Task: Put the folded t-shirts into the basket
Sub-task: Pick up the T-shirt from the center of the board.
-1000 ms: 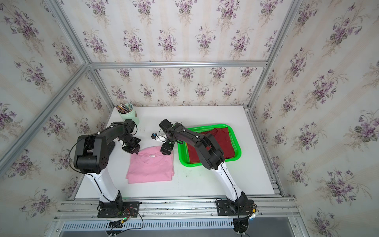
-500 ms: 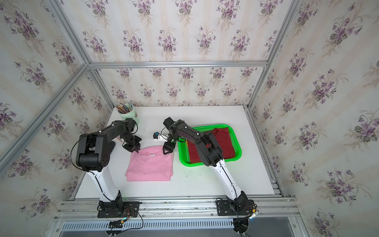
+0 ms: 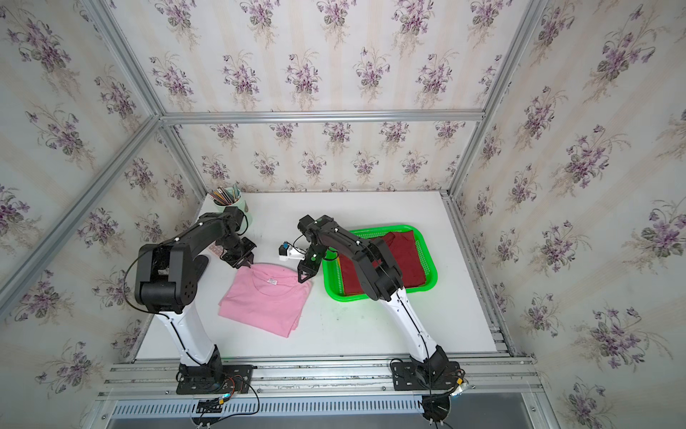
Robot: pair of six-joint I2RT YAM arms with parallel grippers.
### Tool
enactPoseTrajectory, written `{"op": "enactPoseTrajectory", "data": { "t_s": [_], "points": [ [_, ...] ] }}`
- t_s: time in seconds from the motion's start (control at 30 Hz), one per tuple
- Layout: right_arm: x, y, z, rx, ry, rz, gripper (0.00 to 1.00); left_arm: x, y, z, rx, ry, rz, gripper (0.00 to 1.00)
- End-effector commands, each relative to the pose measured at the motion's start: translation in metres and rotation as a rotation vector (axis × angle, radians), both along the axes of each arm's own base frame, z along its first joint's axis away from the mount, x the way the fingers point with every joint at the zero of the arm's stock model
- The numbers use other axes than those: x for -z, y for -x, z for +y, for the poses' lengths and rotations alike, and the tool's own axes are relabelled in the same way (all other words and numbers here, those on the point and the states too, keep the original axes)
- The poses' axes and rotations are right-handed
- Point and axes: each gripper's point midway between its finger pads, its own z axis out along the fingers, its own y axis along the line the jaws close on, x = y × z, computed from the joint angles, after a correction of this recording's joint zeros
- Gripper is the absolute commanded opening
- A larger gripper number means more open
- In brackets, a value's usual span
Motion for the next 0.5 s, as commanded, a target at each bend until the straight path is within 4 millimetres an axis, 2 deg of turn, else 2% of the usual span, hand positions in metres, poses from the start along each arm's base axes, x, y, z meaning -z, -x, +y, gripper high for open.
{"op": "enactPoseTrajectory", "data": {
  "t_s": [0.0,0.07,0.27,0.37,0.47],
  "points": [
    [-0.014,0.007,-0.001,0.018,-0.024,0.047,0.04,-0.006,-0.003,0.004,0.027,-0.017,-0.033,0.0],
    [-0.02,0.01,0.002,0.032,-0.048,0.06,0.0,-0.008,-0.002,0.003,0.023,-0.01,-0.042,0.0],
    [-0.046,0.012,0.008,0.081,-0.102,0.008,0.0,-0.019,0.004,-0.007,0.002,0.049,-0.064,0.0],
    [-0.07,0.01,0.006,0.129,-0.128,-0.046,0.0,-0.034,0.008,-0.017,-0.018,0.11,-0.1,0.0],
    [-0.102,0.014,0.006,0.16,-0.186,-0.079,0.0,-0.056,0.015,-0.026,-0.038,0.171,-0.148,0.0]
  ]
}}
